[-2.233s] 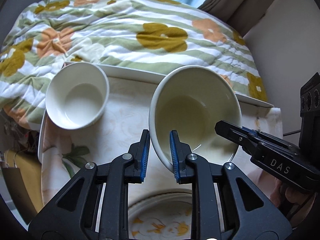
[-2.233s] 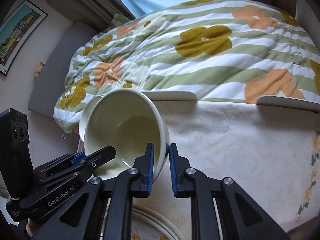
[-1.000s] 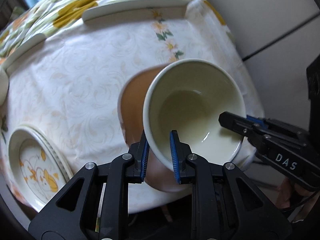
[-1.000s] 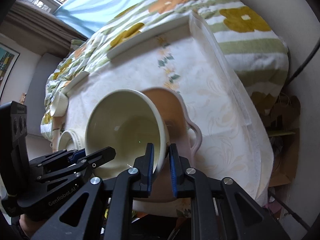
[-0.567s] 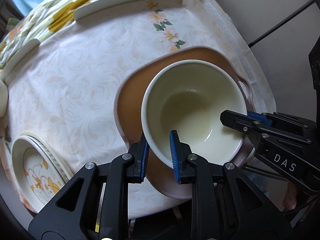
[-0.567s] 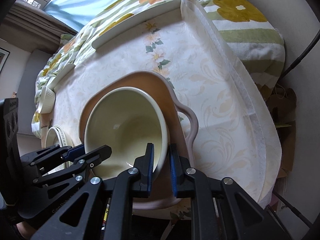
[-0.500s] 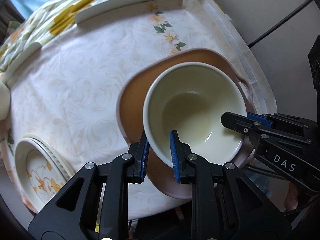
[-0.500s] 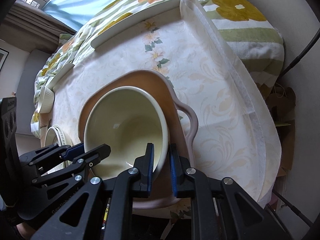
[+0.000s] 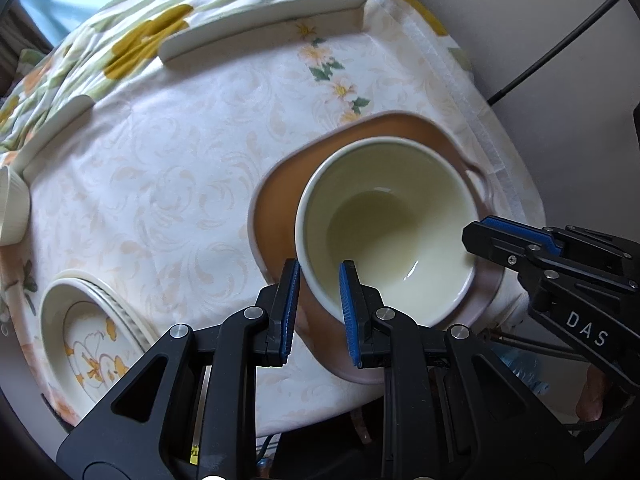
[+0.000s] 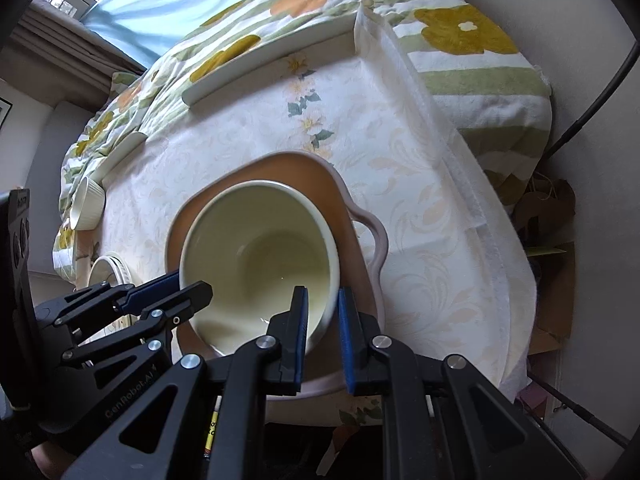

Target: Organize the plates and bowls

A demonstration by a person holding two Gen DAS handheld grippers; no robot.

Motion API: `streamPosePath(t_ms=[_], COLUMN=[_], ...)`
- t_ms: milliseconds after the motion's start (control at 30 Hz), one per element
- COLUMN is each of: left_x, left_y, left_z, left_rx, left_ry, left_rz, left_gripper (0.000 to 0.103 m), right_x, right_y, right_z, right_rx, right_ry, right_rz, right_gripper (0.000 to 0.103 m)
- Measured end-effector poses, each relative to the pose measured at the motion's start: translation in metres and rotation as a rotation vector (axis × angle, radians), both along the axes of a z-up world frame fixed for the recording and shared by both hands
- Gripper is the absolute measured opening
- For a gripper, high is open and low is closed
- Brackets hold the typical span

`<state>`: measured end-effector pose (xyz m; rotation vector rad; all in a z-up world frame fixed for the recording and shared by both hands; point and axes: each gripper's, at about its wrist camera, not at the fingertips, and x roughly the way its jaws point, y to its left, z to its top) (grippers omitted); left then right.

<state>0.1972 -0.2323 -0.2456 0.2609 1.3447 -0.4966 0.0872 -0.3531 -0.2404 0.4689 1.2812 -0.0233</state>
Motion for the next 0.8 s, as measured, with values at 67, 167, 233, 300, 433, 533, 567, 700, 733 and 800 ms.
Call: streamPosePath(t_ms=[67, 167, 233, 300, 433, 533, 567, 700, 733, 800], left_x=[-0.002, -0.005, -0.008, -0.011, -0.017, -0.023, -0.024, -0.039, -0.038, -0.037], left_y=[0.001, 0.003, 0.007, 0.017, 0.056, 0.092, 0.103, 0.155, 0.169, 0.194], left_z=[0.009, 0.022, 0.034, 0.05, 0.092, 0.12, 0.127, 0.153, 0.157, 0.16], left_rx=[-0.009, -0.016, -0.029, -0.048, -0.096, -0.095, -0.087, -0.075, -0.074, -0.077], left_ry=[-0.022, -0.055, -0.085, -0.127, -0.251, -0.37, -0.404, -0.547, -0.54, -0.53], left_rz=[0.009, 0.026, 0.045, 0.082, 0.219, 0.348, 0.389, 0.546, 0.578, 0.645], left_gripper=[0.018, 0.018, 0.018, 0.018, 0.018, 0.034, 0.071, 0.103, 0.103, 0.103], right_x=[-0.002, -0.005, -0.007, -0.01, -0.008, 0.002, 0.005, 0.024, 0.03, 0.044], right_y=[-0.001, -0.001, 0.001, 0.002, 0.011, 0.027, 0.033, 0.063, 0.072, 0.091], right_z=[0.008, 0.024, 0.035, 0.046, 0.072, 0.094, 0.099, 0.112, 0.114, 0.115], right_rx=[-0.007, -0.023, -0.032, -0.033, -0.026, -0.014, -0.014, 0.018, 0.024, 0.042], right_ry=[-0.022, -0.061, -0.088, -0.125, -0.197, -0.278, -0.295, -0.363, -0.376, -0.39], right_rz=[0.005, 0.025, 0.046, 0.079, 0.182, 0.289, 0.315, 0.43, 0.45, 0.492], right_gripper=[0.014, 0.014, 0.014, 0.014, 0.014, 0.014, 0.016, 0.084, 0.085, 0.085])
